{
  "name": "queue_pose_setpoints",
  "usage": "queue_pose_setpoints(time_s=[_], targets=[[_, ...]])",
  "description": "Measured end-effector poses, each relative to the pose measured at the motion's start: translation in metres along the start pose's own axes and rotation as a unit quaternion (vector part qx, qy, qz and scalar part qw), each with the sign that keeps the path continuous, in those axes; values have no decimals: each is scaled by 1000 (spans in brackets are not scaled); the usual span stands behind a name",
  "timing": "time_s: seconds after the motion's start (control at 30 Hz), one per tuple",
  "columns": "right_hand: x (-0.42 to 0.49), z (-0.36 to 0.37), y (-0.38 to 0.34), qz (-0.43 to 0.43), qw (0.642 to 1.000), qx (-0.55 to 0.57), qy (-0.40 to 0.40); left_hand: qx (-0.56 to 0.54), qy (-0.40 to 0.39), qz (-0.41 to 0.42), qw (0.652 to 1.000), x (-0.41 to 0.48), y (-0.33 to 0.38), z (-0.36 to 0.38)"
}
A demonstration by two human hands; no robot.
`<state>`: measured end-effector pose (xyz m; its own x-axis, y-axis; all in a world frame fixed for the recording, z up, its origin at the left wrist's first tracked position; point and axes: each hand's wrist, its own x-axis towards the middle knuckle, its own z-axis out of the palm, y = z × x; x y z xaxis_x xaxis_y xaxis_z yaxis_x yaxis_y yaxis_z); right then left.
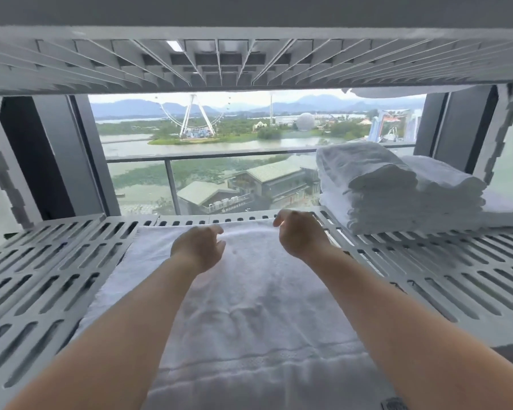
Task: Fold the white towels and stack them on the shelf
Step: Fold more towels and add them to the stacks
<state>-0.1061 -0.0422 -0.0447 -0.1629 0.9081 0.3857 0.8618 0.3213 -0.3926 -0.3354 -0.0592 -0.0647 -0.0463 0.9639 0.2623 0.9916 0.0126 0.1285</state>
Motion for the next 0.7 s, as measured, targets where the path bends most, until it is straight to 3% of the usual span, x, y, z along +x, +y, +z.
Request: queue_pose_setpoints(time_s=[0.1,0.3,0.57,0.7], targets=[[23,9,-3,16,1000,-13,-7,3,-15,0,1000,20,-14,4],[67,18,-5,57,993,-97,29,18,52,-82,995,57,-58,-3],[116,56,-8,89,994,-61,-26,52,24,-142,988,83,-84,10],[133,73,-3,91,993,-56,-40,47,13,-129,990,96,-82,21]])
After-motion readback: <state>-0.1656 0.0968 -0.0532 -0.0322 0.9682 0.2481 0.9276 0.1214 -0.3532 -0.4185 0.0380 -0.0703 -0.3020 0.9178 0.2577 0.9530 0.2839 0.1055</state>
